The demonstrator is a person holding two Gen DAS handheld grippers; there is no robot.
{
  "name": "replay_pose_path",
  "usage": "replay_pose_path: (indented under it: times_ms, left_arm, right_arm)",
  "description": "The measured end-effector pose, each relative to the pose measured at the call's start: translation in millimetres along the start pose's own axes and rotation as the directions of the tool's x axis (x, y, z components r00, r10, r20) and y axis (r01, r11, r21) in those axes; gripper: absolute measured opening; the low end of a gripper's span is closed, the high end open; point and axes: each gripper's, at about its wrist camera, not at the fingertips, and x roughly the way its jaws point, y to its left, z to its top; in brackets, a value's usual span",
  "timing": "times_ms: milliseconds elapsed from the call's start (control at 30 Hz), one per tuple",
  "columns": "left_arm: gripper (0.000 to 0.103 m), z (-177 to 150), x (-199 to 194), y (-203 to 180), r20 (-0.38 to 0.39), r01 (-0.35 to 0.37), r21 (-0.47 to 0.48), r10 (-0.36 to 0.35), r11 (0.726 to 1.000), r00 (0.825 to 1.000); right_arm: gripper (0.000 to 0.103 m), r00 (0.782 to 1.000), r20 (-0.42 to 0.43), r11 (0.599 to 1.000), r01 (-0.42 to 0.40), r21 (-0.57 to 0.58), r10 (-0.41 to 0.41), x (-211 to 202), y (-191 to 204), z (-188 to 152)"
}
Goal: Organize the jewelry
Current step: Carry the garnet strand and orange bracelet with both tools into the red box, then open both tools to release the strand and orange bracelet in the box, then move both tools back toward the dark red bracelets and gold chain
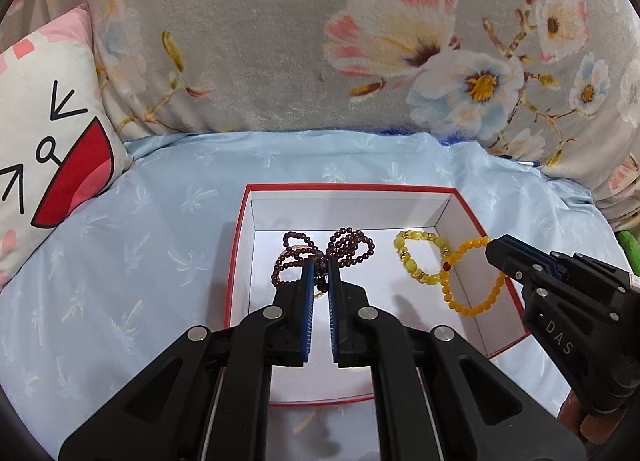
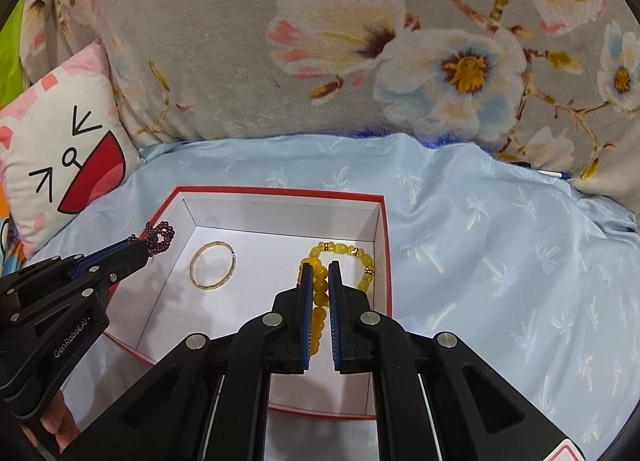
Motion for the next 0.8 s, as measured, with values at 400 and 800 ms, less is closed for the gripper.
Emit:
replay_pose_path:
  times_ms: [400,800]
  left_arm:
    - [0.007,-4.9,21.9,6.3,-0.033,-0.011,-0.021,0.010,1.000,0.999]
    - [0.029,-3.9,1.7,9.3,0.021,-0.040,-0.032,0.041,0.999,0.999]
  right_arm:
    - [0.007,1.000,-0.023,1.000,0.002,0.004,-0.002,17.8,0.4,-4.5]
    - [0.047,0.999,0.049,1.000,0.023,0.012,-0.023,-6.1,-0.3,-4.6]
